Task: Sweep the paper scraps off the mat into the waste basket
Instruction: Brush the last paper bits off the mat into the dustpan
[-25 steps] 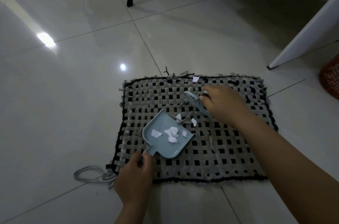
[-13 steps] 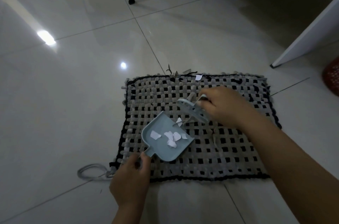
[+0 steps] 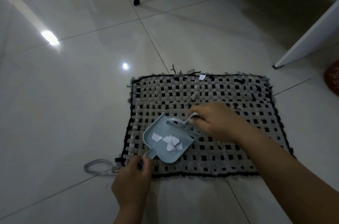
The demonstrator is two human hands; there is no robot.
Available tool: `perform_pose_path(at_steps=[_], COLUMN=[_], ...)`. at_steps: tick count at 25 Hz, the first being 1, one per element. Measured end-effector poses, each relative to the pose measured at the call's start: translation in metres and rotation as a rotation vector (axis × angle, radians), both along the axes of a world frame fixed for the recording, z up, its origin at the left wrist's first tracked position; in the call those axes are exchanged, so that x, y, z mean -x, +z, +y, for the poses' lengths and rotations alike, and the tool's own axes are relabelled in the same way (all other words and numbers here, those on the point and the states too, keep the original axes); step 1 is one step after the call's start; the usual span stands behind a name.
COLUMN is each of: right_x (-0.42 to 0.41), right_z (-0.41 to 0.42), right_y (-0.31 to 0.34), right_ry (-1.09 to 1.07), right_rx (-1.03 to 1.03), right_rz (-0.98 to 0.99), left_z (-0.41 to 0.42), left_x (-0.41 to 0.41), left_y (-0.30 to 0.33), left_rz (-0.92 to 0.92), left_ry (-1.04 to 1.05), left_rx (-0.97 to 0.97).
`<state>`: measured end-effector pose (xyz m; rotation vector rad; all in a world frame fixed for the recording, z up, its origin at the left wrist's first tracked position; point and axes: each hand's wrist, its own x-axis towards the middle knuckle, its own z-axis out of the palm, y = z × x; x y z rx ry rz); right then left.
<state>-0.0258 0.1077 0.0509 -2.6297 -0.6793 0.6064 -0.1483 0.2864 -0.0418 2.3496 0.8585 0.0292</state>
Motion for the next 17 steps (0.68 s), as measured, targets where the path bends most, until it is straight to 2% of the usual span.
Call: perform_pose_path(at_steps=[5, 10, 13, 17], right_x=[-0.013, -0.051, -0.079, -0.119], right_z=[-0.034, -0.069, -0.067, -0.047], right_y=[0.006, -0.006, -0.010, -0.021], right_ry=[-0.303, -0.570, -0.578, -0.425], right_rx=[-0.037, 0.051, 0.090, 0.195], right_rz=[-0.152, -0.366, -0.370, -0.351], left_z=[0.003, 0.002, -0.009, -0.033], left_x=[0.001, -0.018, -0.052, -0.104], left_y=[-0.001, 0.009, 0.013, 0.008], left_rz=[-0.013, -0.101, -0.075, -0.072], left_ry=[0.007, 0.008, -0.086, -0.150], left_rx=[0.133, 0.184, 0.132, 0.144])
